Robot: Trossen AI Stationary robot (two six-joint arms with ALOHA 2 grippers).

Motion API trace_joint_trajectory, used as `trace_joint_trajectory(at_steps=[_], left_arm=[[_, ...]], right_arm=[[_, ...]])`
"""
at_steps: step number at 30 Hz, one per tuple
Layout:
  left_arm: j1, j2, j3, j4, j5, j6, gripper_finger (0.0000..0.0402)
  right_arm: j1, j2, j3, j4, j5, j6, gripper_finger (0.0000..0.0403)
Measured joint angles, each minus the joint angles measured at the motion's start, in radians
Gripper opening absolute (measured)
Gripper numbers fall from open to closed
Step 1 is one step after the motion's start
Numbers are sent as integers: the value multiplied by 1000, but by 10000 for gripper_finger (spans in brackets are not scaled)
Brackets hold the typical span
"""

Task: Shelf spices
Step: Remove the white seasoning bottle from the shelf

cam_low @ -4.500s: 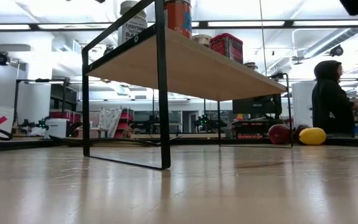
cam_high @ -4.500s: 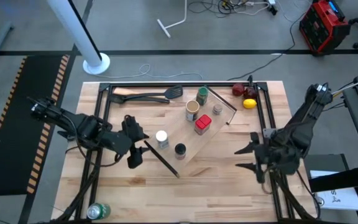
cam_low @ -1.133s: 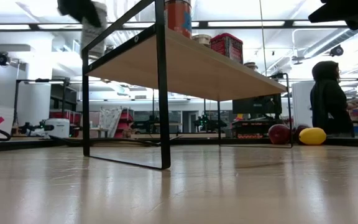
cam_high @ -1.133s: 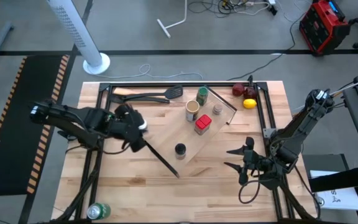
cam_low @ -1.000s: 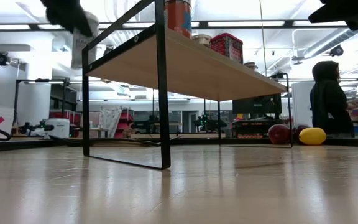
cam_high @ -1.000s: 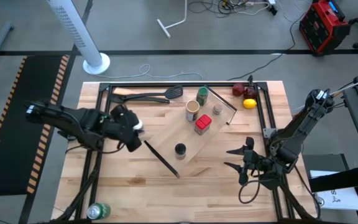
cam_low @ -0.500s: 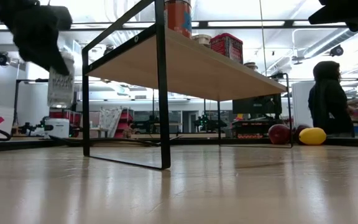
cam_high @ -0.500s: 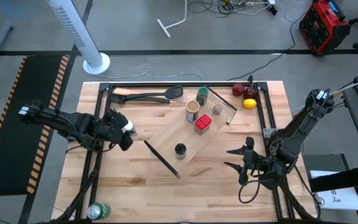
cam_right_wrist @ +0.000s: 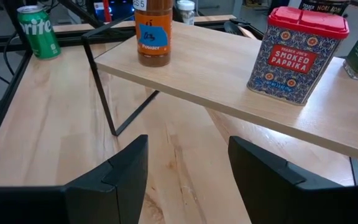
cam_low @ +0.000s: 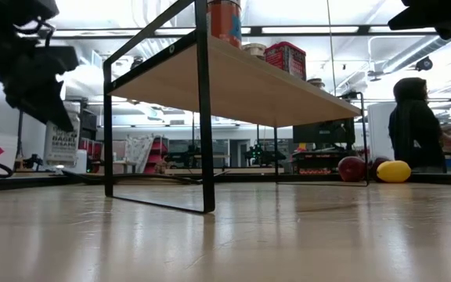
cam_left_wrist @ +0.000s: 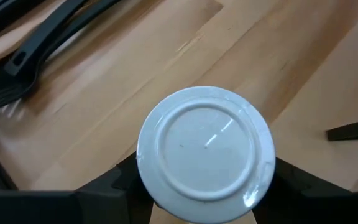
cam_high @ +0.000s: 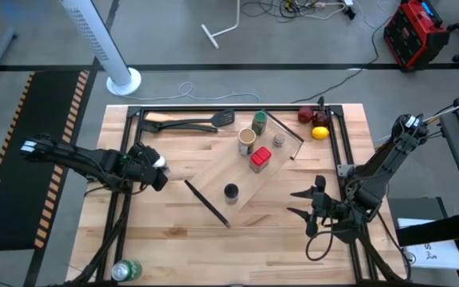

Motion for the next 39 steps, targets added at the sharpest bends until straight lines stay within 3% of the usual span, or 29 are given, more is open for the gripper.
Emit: trace_joint_trajectory(at_steps=[13,29,39], left_arm=[[139,8,-59,129,65,9,190],[158,127,-60,161,50,-2,200],[158,189,-44,180,72,9,254]], right_arm=[[0,0,0,35,0,-57,199],[0,0,-1,39,-8,-52,199],[0,-1,-4,39,-10,-53,199]])
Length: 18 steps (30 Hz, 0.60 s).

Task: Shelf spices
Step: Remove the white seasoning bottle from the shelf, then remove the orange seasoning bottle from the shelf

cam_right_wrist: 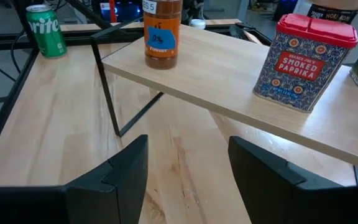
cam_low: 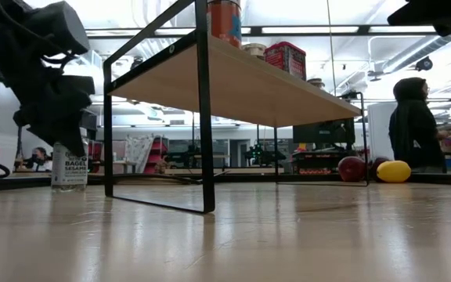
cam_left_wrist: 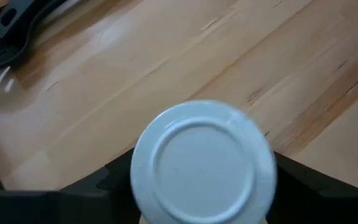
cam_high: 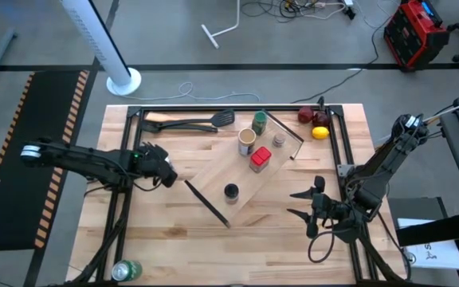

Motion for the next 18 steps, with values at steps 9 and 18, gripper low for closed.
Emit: trace_joint_trajectory(at_steps=[9,18], left_arm=[[0,-12,101,-70,-23,64,301],[-1,-7,283,-98,-76,204,288]], right_arm=[[0,0,-2,0,-17,7,199],[0,0,-2,0,-17,3,199]])
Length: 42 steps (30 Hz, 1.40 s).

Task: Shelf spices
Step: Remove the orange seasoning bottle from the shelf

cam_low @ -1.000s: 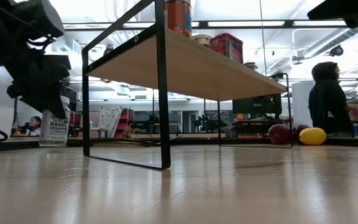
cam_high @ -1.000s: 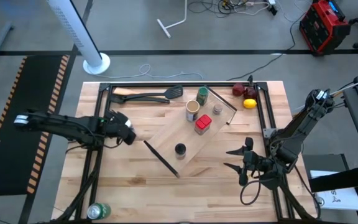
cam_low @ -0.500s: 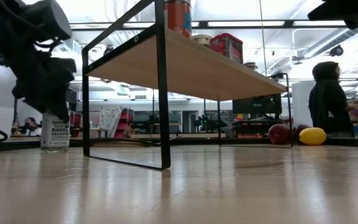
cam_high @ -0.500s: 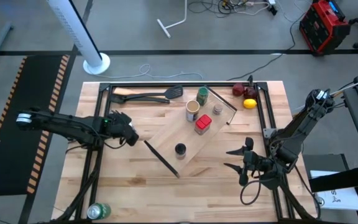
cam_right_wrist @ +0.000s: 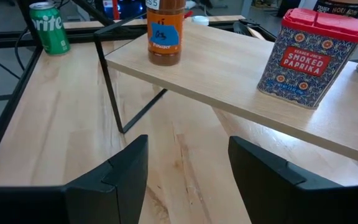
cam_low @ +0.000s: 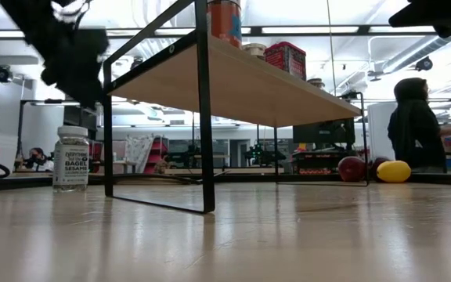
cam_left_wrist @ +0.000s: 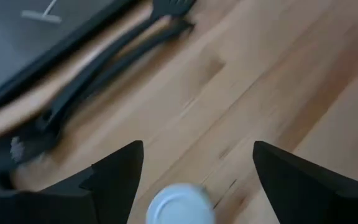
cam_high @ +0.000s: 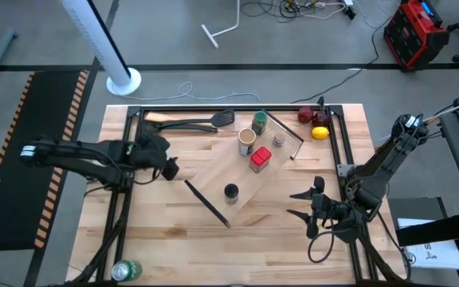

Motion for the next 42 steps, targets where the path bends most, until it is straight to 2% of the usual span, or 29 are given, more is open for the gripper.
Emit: trace_joint_trajectory(at_steps=[3,7,13,17,21,33,42], left_arm=[[-3,8,79,13,55,46,282],[-14,39,157,52,189,87,274],[-99,112,188,241,345,232,264],[-164,180,188,362,369,315,261],[-199,249,199,426,369,325,264],[-206,472,392,430,367,361,292],[-206,603,552,336,375,400,315]], right_arm=[[0,0,0,0,0,0,199],[0,0,0,0,0,0,199],[0,0,-1,0,0,-3,199],[0,0,-1,0,0,-6,199],[0,0,-1,0,0,-2,199],[0,0,-1,3,0,-2,199],[0,0,-2,1,-2,-3,199]])
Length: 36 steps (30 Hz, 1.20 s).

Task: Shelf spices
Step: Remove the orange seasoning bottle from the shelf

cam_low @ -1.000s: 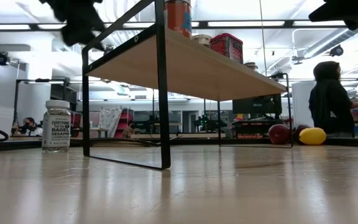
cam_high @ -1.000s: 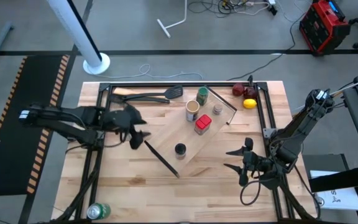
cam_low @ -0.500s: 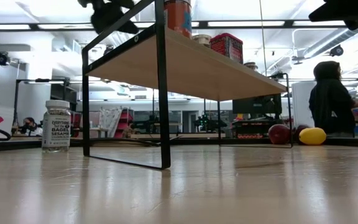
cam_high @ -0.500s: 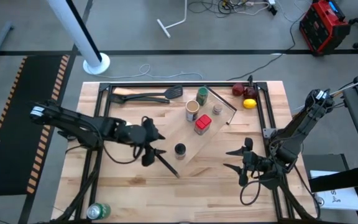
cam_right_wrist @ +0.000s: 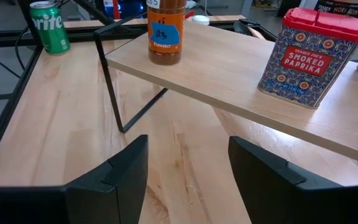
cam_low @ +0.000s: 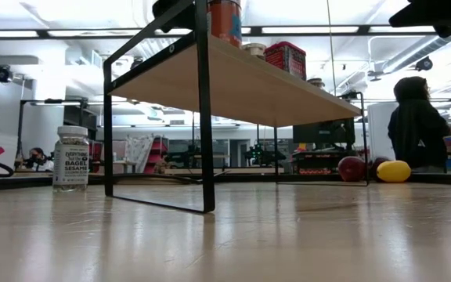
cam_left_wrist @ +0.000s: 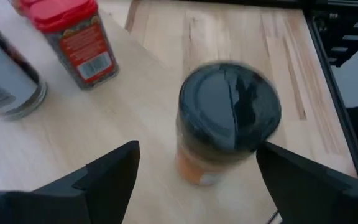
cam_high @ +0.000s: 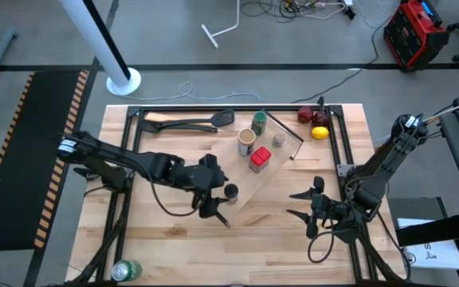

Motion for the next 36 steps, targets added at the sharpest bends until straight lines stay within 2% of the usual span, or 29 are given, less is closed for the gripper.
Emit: trace_joint_trajectory(at_steps=[4,13,19,29,36], left_arm=[[0,36,20,-3,51,0,318],[0,78,29,21,59,-3,296],[0,80,29,20,34,-3,259],[-2,79,29,22,15,-19,160],[-2,79,30,19,14,-11,153]], right_arm=[[0,0,0,2,-2,1,199],[0,0,0,0,-2,-3,199],[0,0,0,0,-2,6,199],[0,0,-1,0,-2,4,199],[0,0,-1,-1,-2,6,199]])
